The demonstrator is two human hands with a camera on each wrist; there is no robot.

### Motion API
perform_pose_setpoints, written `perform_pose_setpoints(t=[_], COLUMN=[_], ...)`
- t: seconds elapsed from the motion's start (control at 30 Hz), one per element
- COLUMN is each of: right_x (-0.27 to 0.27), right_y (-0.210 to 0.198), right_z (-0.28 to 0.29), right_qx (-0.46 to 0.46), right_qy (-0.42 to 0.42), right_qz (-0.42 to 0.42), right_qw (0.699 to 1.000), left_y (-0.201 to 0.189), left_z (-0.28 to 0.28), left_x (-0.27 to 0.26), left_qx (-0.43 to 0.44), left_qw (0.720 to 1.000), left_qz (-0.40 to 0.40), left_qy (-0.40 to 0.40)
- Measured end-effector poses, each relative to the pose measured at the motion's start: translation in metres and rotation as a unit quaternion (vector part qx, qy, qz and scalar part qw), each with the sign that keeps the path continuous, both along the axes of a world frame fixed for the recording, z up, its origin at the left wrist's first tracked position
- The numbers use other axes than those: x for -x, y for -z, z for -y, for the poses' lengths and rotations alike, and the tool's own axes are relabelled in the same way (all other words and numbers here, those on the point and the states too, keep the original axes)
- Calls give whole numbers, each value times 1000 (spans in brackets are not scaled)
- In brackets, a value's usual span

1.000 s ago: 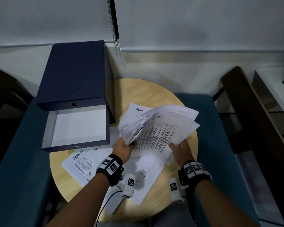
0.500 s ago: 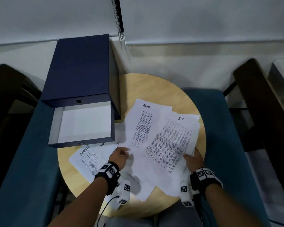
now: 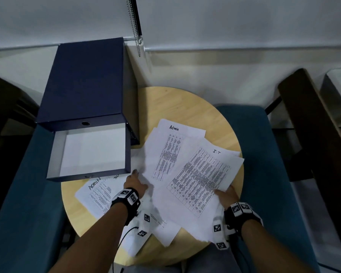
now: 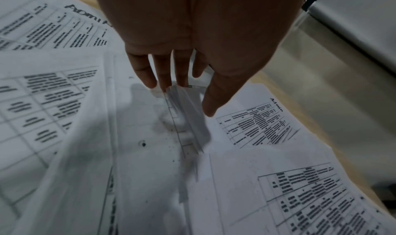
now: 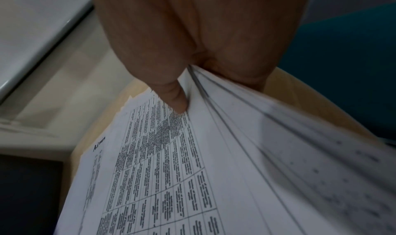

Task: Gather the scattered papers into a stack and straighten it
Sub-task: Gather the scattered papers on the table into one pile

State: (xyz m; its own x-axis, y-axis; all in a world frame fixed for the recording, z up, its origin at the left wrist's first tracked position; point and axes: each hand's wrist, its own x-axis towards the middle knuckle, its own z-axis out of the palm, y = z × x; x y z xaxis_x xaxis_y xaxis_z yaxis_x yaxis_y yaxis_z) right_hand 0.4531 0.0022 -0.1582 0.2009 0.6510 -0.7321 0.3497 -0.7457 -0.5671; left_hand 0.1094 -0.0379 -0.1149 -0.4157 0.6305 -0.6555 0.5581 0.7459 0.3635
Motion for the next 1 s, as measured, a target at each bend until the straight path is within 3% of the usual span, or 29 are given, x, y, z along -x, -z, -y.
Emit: perform_pose_setpoints(t=[0.17, 0.4, 0.63, 0.8, 1.0], right_x=[-1, -4, -1, 2, 7], right_y=[0, 1, -4, -7, -14], right_z=[-3, -3, -2, 1, 3], right_qx=[2, 2, -7, -15, -13], right_qy=[-39, -51, -42, -56, -68], right_qz=[17, 30, 11, 41, 67], right_qw=[999, 998, 999, 997, 995], left_y=[3, -7, -41, -93, -156], left_z=[-9, -21, -26, -22, -22], left_x=[-4, -14, -39, -58, -41], left_qx=[11, -51, -81, -172, -359], left_qw=[1000, 998, 995, 976, 925], left_qz=[-14, -3, -30, -96, -102], left_qy=[-3, -48, 41, 95, 72])
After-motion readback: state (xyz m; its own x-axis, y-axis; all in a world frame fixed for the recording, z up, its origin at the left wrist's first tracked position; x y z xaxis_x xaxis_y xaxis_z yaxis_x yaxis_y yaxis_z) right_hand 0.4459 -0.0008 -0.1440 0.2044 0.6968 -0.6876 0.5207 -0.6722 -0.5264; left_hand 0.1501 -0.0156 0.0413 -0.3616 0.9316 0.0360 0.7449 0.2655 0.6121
